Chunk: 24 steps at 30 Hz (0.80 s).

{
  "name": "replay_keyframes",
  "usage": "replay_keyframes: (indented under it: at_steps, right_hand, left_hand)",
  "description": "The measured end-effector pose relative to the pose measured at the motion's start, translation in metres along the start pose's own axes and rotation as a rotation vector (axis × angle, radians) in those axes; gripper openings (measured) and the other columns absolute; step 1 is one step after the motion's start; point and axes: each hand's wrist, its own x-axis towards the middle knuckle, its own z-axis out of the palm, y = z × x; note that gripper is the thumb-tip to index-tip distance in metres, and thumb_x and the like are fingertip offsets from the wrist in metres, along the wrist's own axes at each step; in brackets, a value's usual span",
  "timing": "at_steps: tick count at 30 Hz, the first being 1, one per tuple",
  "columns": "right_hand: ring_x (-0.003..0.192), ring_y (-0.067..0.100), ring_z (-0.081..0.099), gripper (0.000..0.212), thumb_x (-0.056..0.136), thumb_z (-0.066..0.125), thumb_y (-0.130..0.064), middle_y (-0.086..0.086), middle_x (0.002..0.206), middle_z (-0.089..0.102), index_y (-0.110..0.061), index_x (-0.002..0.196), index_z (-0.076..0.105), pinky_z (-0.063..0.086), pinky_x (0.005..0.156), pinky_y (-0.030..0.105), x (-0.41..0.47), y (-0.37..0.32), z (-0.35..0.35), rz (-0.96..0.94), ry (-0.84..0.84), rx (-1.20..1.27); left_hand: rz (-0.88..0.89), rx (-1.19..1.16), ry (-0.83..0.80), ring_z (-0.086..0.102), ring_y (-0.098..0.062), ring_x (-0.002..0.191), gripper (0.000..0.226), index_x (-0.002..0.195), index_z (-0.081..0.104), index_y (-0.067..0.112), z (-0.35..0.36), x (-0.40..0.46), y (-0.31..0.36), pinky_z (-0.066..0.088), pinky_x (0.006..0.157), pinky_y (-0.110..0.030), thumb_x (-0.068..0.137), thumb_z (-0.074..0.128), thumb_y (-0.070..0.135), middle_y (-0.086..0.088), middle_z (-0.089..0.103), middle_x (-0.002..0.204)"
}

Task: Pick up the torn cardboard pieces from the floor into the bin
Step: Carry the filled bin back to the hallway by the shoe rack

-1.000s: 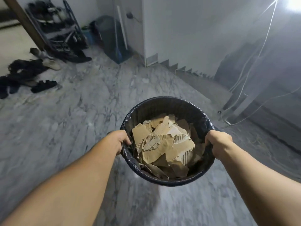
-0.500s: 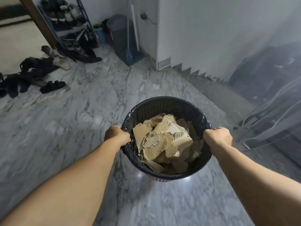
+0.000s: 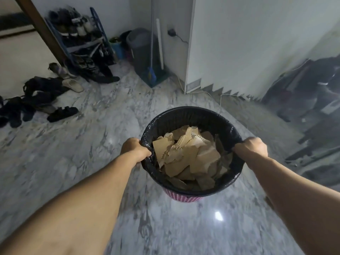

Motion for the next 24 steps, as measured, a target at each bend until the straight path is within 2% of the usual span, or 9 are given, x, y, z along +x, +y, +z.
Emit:
replay_keyframes:
  at_steps: [3, 7, 12, 16, 19, 24]
  right_hand:
    - [0.069, 0.029, 0.064, 0.017, 0.070, 0.067, -0.014, 0.012, 0.079, 0.064, -0.005, 0.084, 0.065, 0.053, 0.061, 0.031, 0.016, -0.035, 0.004, -0.039, -0.012, -0.033]
    - [0.062, 0.022, 0.057, 0.016, 0.073, 0.066, -0.016, 0.010, 0.075, 0.060, -0.005, 0.084, 0.066, 0.045, 0.052, 0.025, 0.052, -0.086, 0.006, -0.067, -0.046, -0.072]
    - [0.061, 0.019, 0.055, 0.012, 0.079, 0.064, -0.016, 0.009, 0.073, 0.059, -0.005, 0.086, 0.065, 0.038, 0.047, 0.022, 0.111, -0.156, 0.011, -0.131, -0.080, -0.094]
    - [0.066, 0.022, 0.060, 0.018, 0.080, 0.064, -0.021, 0.011, 0.079, 0.063, -0.006, 0.087, 0.066, 0.043, 0.049, 0.024, 0.165, -0.218, 0.018, -0.160, -0.086, -0.097]
    - [0.071, 0.026, 0.064, 0.024, 0.076, 0.065, -0.027, 0.012, 0.084, 0.065, -0.006, 0.090, 0.065, 0.048, 0.052, 0.027, 0.202, -0.265, 0.022, -0.151, -0.081, -0.104]
    - [0.065, 0.025, 0.062, 0.019, 0.076, 0.067, -0.021, 0.012, 0.078, 0.063, -0.003, 0.082, 0.063, 0.043, 0.045, 0.023, 0.257, -0.341, 0.031, -0.190, -0.100, -0.096]
  left_hand:
    - [0.023, 0.028, -0.009, 0.060, -0.023, 0.070, 0.028, 0.082, 0.065, 0.010, -0.021, 0.030, 0.015, 0.045, 0.057, -0.024, 0.065, 0.084, 0.022, -0.005, 0.065, 0.080]
    - [0.053, 0.037, -0.036, 0.059, -0.019, 0.059, 0.024, 0.071, 0.060, 0.011, -0.048, 0.078, 0.046, 0.042, 0.049, -0.022, 0.068, 0.081, 0.022, -0.005, 0.063, 0.071]
    - [0.084, 0.015, -0.039, 0.057, -0.019, 0.063, 0.023, 0.072, 0.061, 0.007, -0.073, 0.142, 0.087, 0.051, 0.058, -0.030, 0.070, 0.081, 0.018, -0.007, 0.060, 0.071]
    - [0.064, 0.008, -0.022, 0.057, -0.020, 0.065, 0.024, 0.076, 0.062, 0.006, -0.090, 0.202, 0.124, 0.055, 0.068, -0.034, 0.069, 0.083, 0.016, -0.008, 0.059, 0.072]
    - [0.050, -0.004, -0.015, 0.061, -0.024, 0.068, 0.024, 0.079, 0.065, 0.006, -0.099, 0.244, 0.151, 0.055, 0.066, -0.034, 0.069, 0.083, 0.019, -0.009, 0.061, 0.074]
    - [0.039, -0.032, -0.013, 0.063, -0.026, 0.073, 0.024, 0.071, 0.061, 0.010, -0.120, 0.311, 0.190, 0.053, 0.062, -0.031, 0.070, 0.083, 0.020, -0.009, 0.062, 0.076]
